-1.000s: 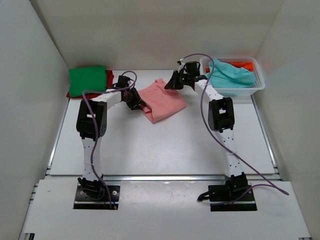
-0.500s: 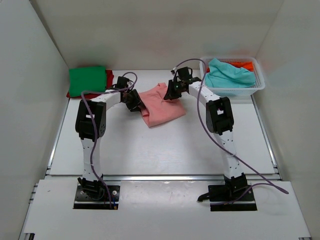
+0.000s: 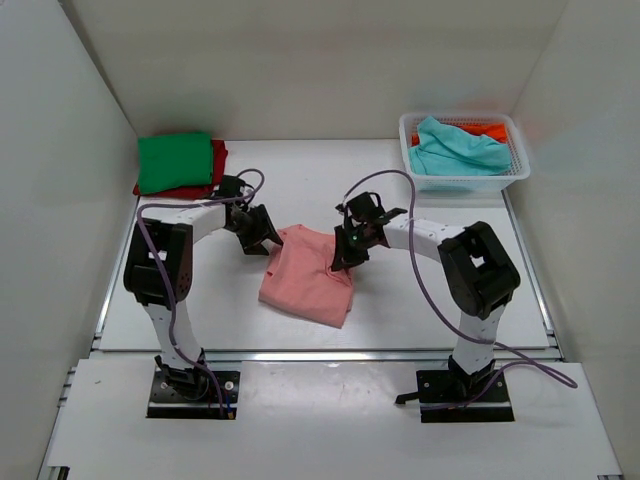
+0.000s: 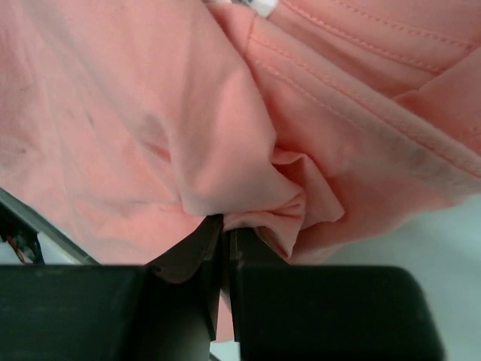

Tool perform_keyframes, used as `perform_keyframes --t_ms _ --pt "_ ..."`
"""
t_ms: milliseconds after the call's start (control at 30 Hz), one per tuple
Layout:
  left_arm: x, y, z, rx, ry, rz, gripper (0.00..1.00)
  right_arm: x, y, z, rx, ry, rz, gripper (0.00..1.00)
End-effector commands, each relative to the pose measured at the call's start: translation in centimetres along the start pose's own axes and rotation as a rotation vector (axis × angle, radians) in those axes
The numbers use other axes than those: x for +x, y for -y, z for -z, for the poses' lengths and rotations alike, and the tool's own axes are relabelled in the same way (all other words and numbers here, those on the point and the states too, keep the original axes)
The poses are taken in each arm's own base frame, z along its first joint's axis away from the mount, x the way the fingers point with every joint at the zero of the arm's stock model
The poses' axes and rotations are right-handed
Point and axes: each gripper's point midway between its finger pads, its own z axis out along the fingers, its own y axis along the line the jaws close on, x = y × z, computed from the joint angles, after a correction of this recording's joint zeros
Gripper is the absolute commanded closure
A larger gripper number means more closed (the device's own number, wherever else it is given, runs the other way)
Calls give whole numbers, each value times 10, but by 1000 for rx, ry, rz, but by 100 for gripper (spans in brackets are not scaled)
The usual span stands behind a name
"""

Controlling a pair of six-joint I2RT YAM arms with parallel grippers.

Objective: Fold and stack the t-shirts
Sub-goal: Smooth out wrinkles on the folded tshirt

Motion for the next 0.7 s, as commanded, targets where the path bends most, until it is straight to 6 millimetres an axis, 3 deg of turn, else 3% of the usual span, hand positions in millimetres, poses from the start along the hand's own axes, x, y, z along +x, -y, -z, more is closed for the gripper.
perform_keyframes --t_ms 0,133,367,500,667 --pt "-17 24 43 103 99 -38 35 -7 -5 11 -44 57 -19 99" --pt "-19 47 55 234 116 -48 33 -11 -4 22 -69 88 -26 100" --pt "-12 79 37 366 78 -19 34 -18 8 34 -73 106 -48 99" --pt "-18 80 23 348 89 -1 35 -16 12 37 -74 106 -53 100" --pt "-24 66 11 295 90 1 39 -14 14 39 -82 111 -59 100"
